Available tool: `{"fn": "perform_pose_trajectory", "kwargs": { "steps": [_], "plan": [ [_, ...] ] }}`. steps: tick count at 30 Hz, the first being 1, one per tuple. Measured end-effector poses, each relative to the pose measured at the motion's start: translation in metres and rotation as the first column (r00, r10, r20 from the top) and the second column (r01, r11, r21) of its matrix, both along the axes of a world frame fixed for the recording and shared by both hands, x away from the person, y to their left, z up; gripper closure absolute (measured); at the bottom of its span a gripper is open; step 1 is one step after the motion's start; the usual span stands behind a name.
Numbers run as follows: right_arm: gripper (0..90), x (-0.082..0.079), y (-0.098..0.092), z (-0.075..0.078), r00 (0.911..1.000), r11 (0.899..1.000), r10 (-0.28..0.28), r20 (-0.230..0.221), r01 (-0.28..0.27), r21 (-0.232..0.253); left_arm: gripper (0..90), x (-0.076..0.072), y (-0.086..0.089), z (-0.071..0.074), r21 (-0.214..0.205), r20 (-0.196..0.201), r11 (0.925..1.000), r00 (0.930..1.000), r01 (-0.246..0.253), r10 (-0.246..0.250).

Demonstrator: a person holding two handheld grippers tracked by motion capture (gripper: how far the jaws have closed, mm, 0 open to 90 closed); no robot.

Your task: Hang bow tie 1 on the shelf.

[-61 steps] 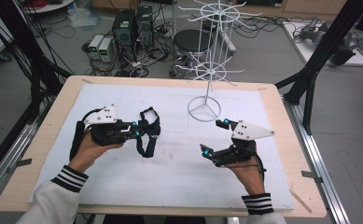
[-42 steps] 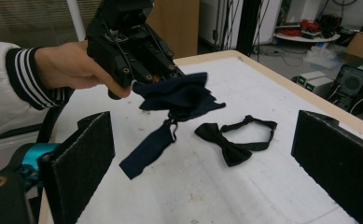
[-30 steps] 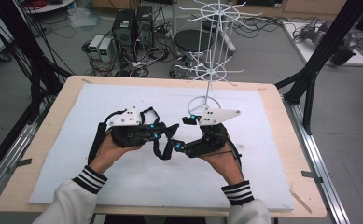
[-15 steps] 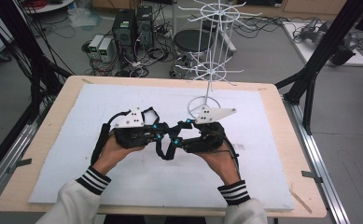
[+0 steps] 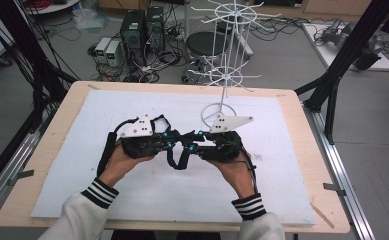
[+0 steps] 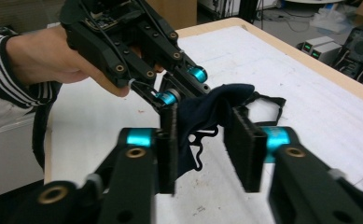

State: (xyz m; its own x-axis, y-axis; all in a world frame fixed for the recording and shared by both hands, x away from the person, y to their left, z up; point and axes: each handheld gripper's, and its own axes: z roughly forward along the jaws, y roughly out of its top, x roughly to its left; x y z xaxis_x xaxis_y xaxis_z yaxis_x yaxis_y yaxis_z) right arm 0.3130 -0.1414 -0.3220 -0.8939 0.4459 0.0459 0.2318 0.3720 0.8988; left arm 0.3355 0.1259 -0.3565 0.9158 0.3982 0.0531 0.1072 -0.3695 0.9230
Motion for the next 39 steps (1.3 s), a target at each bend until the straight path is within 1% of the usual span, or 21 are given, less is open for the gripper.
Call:
{"fn": "perform_pose_trajectory", "kwargs": {
  "steps": [2, 3, 7, 10, 11, 12, 13, 14, 15, 16, 17, 18, 20, 22, 25, 28, 30, 31, 33, 36, 39],
  "plan": [
    [76.5, 0.0, 0.0, 0.0, 1.0, 1.0, -0.008, 0.0, 0.008, -0.003, 82.9, 0.0, 0.0, 0.0, -0.001, 0.0, 1.0, 1.0, 0.006, -0.006],
    [79.3, 0.0, 0.0, 0.0, 0.9999, 1.0, -0.008, 0.011, 0.008, -0.011, 82.9, 0.0, 0.0, 0.0, 0.0, 0.002, 1.0, 1.0, 0.006, -0.006],
    [82.9, 0.0, -0.001, 0.0, 0.9999, 1.0, -0.009, 0.008, 0.009, -0.014, 82.5, 0.0, 0.0, 0.0, -0.002, 0.0, 1.0, 1.0, 0.008, -0.008],
    [83.2, 0.0, -0.001, 0.0, 0.9999, 1.0, -0.011, 0.01, 0.012, -0.013, 77.0, 0.001, 0.002, 0.0, -0.01, -0.012, 0.9999, 0.9998, 0.014, -0.014],
    [83.2, 0.0, -0.002, 0.0, 0.9997, 1.0, -0.019, 0.014, 0.019, -0.02, 69.2, 0.001, 0.002, 0.0, -0.015, -0.015, 0.9999, 0.9999, 0.007, -0.007],
    [83.2, 0.0, -0.002, 0.0, 0.9997, 1.0, -0.019, 0.014, 0.019, -0.02, 69.2, 0.002, 0.003, 0.0, -0.014, -0.015, 0.9998, 0.9998, 0.011, -0.011],
    [83.2, 0.0, -0.002, 0.0, 0.9997, 1.0, -0.018, 0.017, 0.019, -0.018, 63.5, 0.002, 0.003, 0.0, -0.02, -0.02, 0.9998, 0.9998, 0.009, -0.01],
    [83.2, 0.0, -0.003, 0.0, 0.9996, 1.0, -0.022, 0.016, 0.023, -0.014, 55.0, 0.002, 0.003, -0.001, -0.025, -0.017, 0.9997, 0.9998, -0.005, 0.005],
    [83.2, 0.0, -0.004, 0.0, 0.9995, 1.0, -0.025, 0.019, 0.025, -0.011, 44.1, 0.002, 0.003, -0.001, -0.028, -0.015, 0.9995, 0.9998, -0.012, 0.011],
    [83.2, 0.0, -0.005, -0.001, 0.9994, 1.0, -0.029, 0.021, 0.029, -0.007, 32.8, 0.002, 0.004, -0.002, -0.047, -0.018, 0.9988, 0.9998, -0.01, 0.009],
    [83.2, 0.0, -0.007, -0.001, 0.9993, 0.999, -0.032, 0.021, 0.032, -0.004, 24.0, 0.003, 0.005, -0.003, -0.068, -0.011, 0.9976, 0.9999, -0.013, 0.013],
    [83.2, 0.0, -0.009, 0.0, 0.999, 0.999, -0.039, 0.02, 0.039, -0.001, 7.1, 0.003, 0.007, -0.004, -0.089, 0.0, 0.9957, 0.9996, -0.028, 0.028],
    [83.2, 0.0, -0.01, 0.0, 0.9988, 0.999, -0.042, 0.025, 0.042, 0.002, 5.7, 0.004, 0.013, -0.004, -0.141, -0.003, 0.9892, 0.9992, -0.039, 0.039],
    [83.1, -0.001, -0.013, 0.001, 0.9983, 0.999, -0.051, 0.027, 0.051, 0.013, 5.7, 0.004, 0.019, -0.004, -0.182, -0.008, 0.9826, 0.9992, -0.039, 0.038],
    [83.1, -0.002, -0.017, 0.003, 0.9976, 0.998, -0.06, 0.036, 0.059, 0.028, 5.7, 0.003, 0.026, -0.005, -0.201, 0.004, 0.9786, 0.999, -0.044, 0.045],
    [83.1, -0.002, -0.021, 0.004, 0.9962, 0.996, -0.077, 0.042, 0.075, 0.041, 5.7, 0.001, 0.033, -0.006, -0.226, 0.016, 0.9724, 0.9979, -0.058, 0.063],
    [83.1, -0.002, -0.023, 0.005, 0.9955, 0.995, -0.082, 0.046, 0.08, 0.051, 5.7, -0.001, 0.037, -0.007, -0.23, 0.023, 0.9711, 0.9972, -0.064, 0.071],
    [83.1, -0.001, -0.024, 0.005, 0.9951, 0.995, -0.085, 0.052, 0.082, 0.056, 5.7, -0.002, 0.039, -0.007, -0.239, 0.023, 0.9684, 0.9968, -0.07, 0.077],
    [83.1, -0.001, -0.026, 0.006, 0.9938, 0.994, -0.096, 0.057, 0.092, 0.065, 5.7, -0.004, 0.043, -0.009, -0.241, 0.029, 0.9674, 0.9958, -0.077, 0.087],
    [83.0, -0.001, -0.03, 0.007, 0.9922, 0.991, -0.109, 0.061, 0.104, 0.08, 5.7, -0.008, 0.047, -0.012, -0.255, 0.038, 0.9628, 0.9941, -0.089, 0.102],
    [83.0, -0.001, -0.034, 0.008, 0.9902, 0.989, -0.121, 0.07, 0.114, 0.09, 5.7, -0.011, 0.052, -0.016, -0.252, 0.049, 0.9629, 0.9926, -0.096, 0.112]
  ]
}}
